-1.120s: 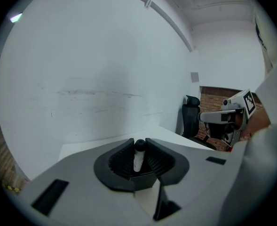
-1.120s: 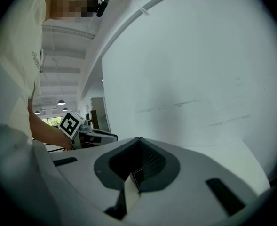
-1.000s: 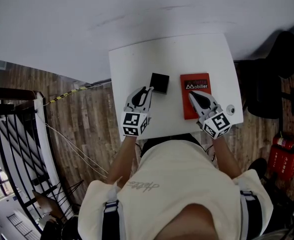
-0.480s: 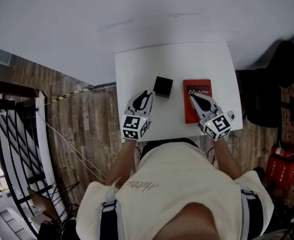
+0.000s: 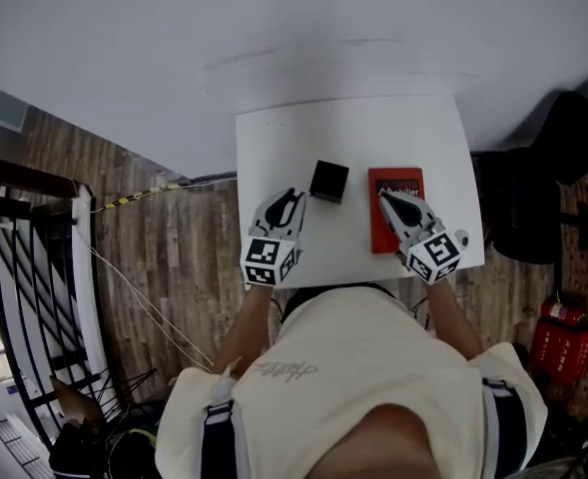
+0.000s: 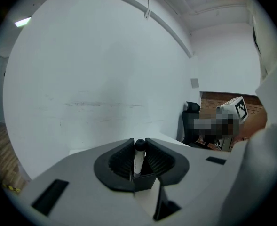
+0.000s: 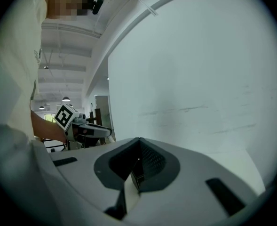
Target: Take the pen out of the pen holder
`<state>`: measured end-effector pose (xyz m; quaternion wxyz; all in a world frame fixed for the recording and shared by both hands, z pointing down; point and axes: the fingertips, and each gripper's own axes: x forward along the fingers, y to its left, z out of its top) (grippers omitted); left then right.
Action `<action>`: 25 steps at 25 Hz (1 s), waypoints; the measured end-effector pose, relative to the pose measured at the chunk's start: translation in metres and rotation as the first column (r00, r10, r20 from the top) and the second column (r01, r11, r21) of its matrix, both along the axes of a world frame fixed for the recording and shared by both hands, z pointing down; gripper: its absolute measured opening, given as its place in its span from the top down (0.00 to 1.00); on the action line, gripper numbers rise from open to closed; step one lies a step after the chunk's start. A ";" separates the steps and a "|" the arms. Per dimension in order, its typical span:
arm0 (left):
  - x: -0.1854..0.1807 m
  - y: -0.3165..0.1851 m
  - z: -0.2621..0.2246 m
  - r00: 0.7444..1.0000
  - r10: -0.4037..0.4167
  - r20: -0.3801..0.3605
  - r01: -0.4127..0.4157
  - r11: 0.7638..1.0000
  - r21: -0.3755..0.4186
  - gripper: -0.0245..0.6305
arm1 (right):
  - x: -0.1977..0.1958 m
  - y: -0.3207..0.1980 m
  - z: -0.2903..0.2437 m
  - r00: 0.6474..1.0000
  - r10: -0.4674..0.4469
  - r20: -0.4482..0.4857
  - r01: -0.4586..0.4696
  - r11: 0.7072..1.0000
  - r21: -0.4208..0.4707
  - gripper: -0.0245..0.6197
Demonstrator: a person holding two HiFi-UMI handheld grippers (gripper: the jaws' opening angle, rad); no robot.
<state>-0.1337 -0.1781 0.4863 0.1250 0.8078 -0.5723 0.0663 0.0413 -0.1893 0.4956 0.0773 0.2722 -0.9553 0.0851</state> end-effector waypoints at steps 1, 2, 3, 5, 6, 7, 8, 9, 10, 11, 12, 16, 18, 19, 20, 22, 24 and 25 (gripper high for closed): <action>0.000 0.000 -0.002 1.000 0.000 0.000 0.000 1.000 0.003 0.83 | 0.000 0.000 0.000 1.000 0.001 0.000 -0.001 1.000 0.001 0.95; 0.000 0.000 -0.003 1.000 0.000 0.000 0.000 1.000 0.007 0.83 | 0.000 -0.001 -0.002 1.000 0.003 -0.001 -0.003 1.000 0.001 0.95; -0.001 0.000 -0.006 1.000 0.001 0.000 -0.001 1.000 0.011 0.83 | 0.000 -0.002 -0.004 1.000 0.005 -0.001 -0.005 1.000 0.003 0.95; -0.002 0.000 -0.011 1.000 0.000 0.000 0.000 1.000 0.022 0.83 | -0.001 -0.004 -0.006 1.000 0.001 0.003 -0.001 1.000 0.016 0.95; -0.003 0.000 -0.014 1.000 -0.001 -0.001 0.001 1.000 0.029 0.83 | -0.002 -0.005 -0.007 1.000 -0.002 0.005 0.002 1.000 0.024 0.95; -0.004 0.000 -0.016 1.000 -0.003 -0.001 0.003 0.999 0.034 0.83 | -0.003 -0.006 -0.009 1.000 -0.005 0.006 0.005 1.000 0.030 0.95; -0.005 0.001 -0.018 1.000 -0.005 -0.002 0.005 0.999 0.039 0.83 | -0.004 -0.007 -0.011 1.000 -0.006 0.008 0.006 0.999 0.036 0.95; -0.005 0.001 -0.020 1.000 -0.006 -0.002 0.006 0.999 0.043 0.83 | -0.005 -0.008 -0.013 1.000 -0.007 0.010 0.007 0.999 0.042 0.95; -0.006 0.002 -0.022 1.000 -0.007 -0.001 0.008 0.999 0.047 0.83 | -0.006 -0.009 -0.015 1.000 -0.008 0.012 0.007 0.999 0.049 0.95; -0.007 0.002 -0.024 1.000 -0.009 -0.001 0.009 0.999 0.051 0.83 | -0.007 -0.010 -0.018 1.000 -0.009 0.014 0.008 0.998 0.056 0.95; -0.009 0.003 -0.026 1.000 -0.010 -0.001 0.010 0.998 0.055 0.83 | -0.008 -0.010 -0.021 1.000 -0.011 0.015 0.010 0.998 0.064 0.95; -0.014 0.006 -0.030 1.000 -0.022 -0.006 0.022 0.998 0.067 0.83 | -0.011 -0.010 -0.033 1.000 -0.013 0.019 0.011 0.996 0.092 0.95; -0.017 0.008 -0.031 1.000 -0.028 -0.013 0.029 0.997 0.070 0.83 | -0.012 -0.011 -0.036 1.000 -0.011 0.021 0.009 0.995 0.100 0.95; -0.018 0.008 -0.032 0.999 -0.030 -0.016 0.031 0.997 0.071 0.83 | -0.013 -0.011 -0.038 1.000 -0.011 0.022 0.008 0.995 0.102 0.95; -0.018 0.008 -0.032 0.999 -0.031 -0.018 0.033 0.997 0.071 0.83 | -0.013 -0.011 -0.039 1.000 -0.010 0.022 0.008 0.995 0.104 0.95; -0.017 0.009 -0.033 0.999 -0.031 -0.020 0.032 0.997 0.071 0.83 | -0.013 -0.010 -0.041 1.000 -0.009 0.022 0.007 0.994 0.108 0.95; -0.017 0.010 -0.033 0.999 -0.028 -0.021 0.030 0.997 0.071 0.83 | -0.013 -0.009 -0.042 1.000 -0.008 0.022 0.006 0.994 0.110 0.95; -0.017 0.010 -0.032 0.999 -0.027 -0.021 0.029 0.997 0.070 0.83 | -0.013 -0.009 -0.042 1.000 -0.006 0.022 0.004 0.994 0.111 0.95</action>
